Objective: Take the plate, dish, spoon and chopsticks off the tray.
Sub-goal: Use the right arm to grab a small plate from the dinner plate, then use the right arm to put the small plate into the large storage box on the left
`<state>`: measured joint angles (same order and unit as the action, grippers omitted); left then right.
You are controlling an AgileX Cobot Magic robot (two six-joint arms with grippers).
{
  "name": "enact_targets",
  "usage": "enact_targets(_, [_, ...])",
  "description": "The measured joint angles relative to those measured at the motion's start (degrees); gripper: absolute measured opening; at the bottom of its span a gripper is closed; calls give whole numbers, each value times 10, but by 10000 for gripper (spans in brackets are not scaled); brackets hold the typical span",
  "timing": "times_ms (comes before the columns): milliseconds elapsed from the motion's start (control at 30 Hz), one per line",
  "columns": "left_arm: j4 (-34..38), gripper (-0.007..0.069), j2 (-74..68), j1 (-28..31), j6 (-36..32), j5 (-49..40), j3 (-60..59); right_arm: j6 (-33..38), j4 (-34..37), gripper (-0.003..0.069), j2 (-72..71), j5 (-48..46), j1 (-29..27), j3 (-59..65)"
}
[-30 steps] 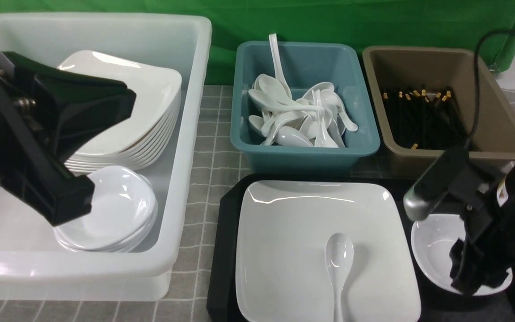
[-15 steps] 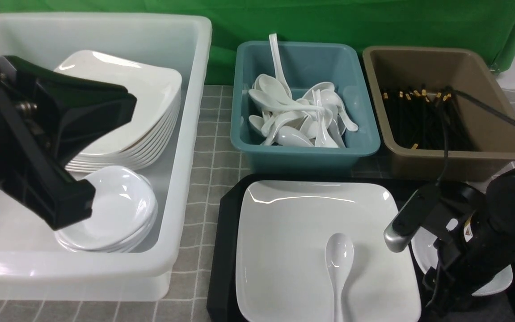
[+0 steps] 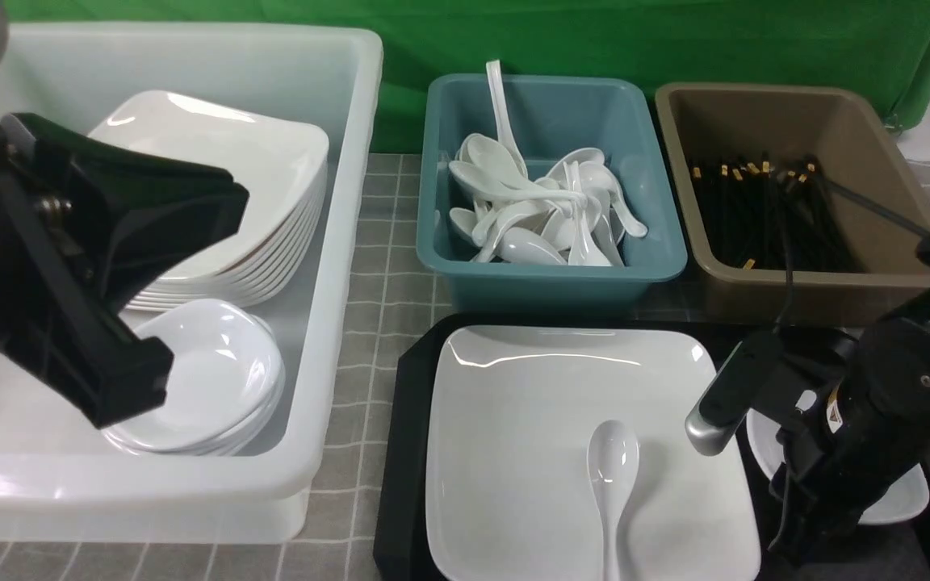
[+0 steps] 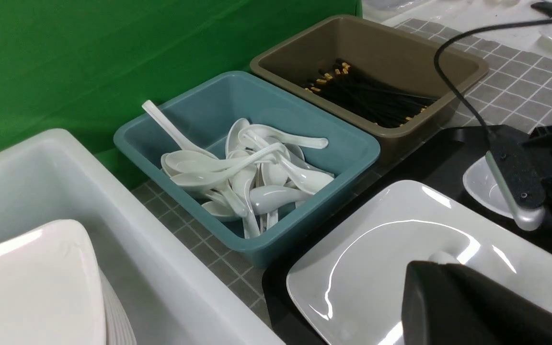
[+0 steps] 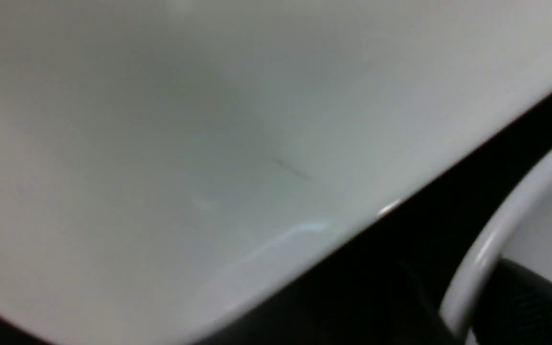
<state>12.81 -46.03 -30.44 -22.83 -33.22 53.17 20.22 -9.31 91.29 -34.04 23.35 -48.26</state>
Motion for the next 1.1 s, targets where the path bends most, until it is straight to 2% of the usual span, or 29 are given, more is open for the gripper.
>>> enact_targets(100, [-2,20,0,0,0,-2,0,-34,4,80,-44,-46,17,-33])
enact_targets(267, [-40,20,5,0,17,-10,0,-104,14,64,-116,-150,67,-146])
enact_targets(433, [-137,20,57,0,130,-62,0,-122,14,64,-125,-167,193,-318])
enact_targets(500, [-204,20,99,0,195,-93,0,-108,17,64,-94,-152,255,-392])
enact_targets(600, [-270,20,154,0,260,-137,0,-83,20,64,-50,-144,311,-464])
enact_targets(667, [-319,20,219,0,308,-202,0,-47,22,64,39,-143,358,-562])
enact_targets(833, [-333,20,293,0,323,-263,1,-5,23,64,184,-144,384,-689])
enact_targets(1100, [-320,20,315,0,323,-273,1,25,22,64,384,-131,383,-844])
